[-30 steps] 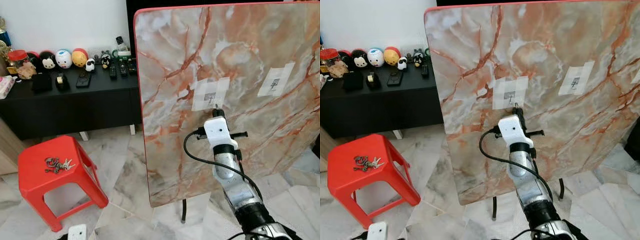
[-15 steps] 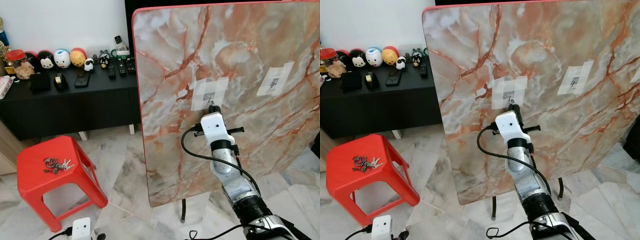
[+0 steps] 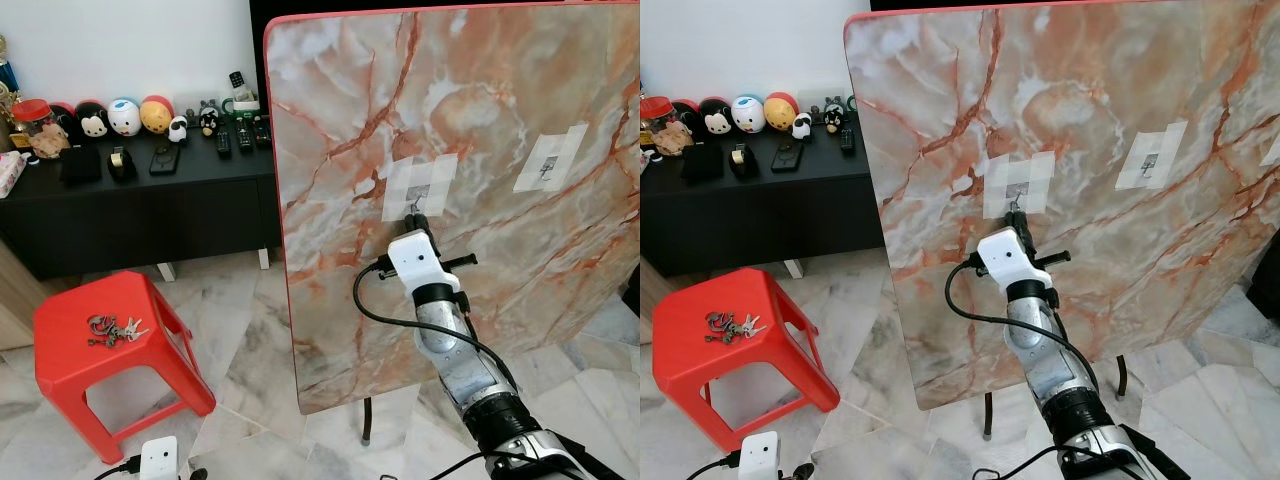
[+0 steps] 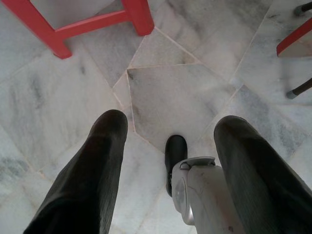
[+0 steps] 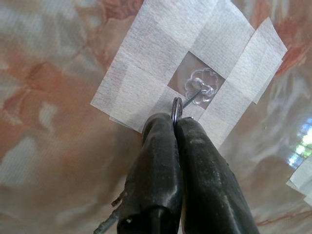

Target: Hang keys on a hook

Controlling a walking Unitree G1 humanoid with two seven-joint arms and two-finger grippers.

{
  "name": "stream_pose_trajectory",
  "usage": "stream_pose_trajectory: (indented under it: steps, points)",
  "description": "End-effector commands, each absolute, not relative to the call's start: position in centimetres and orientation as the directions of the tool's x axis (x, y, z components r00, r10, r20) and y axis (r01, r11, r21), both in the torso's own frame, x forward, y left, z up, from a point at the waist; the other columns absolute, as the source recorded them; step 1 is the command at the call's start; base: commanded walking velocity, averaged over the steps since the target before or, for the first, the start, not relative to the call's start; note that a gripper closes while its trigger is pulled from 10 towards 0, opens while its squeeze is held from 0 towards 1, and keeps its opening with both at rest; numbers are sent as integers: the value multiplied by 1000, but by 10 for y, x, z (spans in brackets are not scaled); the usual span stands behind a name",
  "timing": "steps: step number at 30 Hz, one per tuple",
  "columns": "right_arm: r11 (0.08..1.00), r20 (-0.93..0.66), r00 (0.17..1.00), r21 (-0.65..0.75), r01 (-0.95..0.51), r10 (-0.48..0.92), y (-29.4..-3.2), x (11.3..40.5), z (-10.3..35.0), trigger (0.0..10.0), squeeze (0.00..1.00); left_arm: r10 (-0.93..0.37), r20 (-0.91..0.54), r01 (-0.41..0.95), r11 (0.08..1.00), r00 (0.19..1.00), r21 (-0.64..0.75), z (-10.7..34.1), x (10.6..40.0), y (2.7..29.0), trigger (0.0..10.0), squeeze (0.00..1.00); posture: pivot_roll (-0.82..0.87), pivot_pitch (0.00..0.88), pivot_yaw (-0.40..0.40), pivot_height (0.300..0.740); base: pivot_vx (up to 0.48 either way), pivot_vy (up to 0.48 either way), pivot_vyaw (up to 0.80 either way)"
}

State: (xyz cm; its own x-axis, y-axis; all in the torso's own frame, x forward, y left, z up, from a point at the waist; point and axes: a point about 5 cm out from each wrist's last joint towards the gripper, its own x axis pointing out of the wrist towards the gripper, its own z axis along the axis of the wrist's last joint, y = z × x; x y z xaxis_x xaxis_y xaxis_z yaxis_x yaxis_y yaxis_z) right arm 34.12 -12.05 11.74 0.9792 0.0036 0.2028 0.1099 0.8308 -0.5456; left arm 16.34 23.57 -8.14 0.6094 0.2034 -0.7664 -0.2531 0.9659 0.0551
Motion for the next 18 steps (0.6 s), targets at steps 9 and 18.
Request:
stream_pose_trajectory:
  steps: [9, 18]
  points:
    - [819, 206, 978, -565, 105, 16, -120, 340, 117, 10000, 212, 196, -778, -252, 966, 597, 49, -84, 158, 236, 10000, 0, -44, 0, -30, 740, 0, 0, 0]
    - [821, 205, 979, -560, 110, 8, -121, 335, 113, 10000, 1000, 190, -779, -248, 968, 598, 46, -84, 158, 236, 10000, 0, -46, 0, -28, 740, 0, 0, 0]
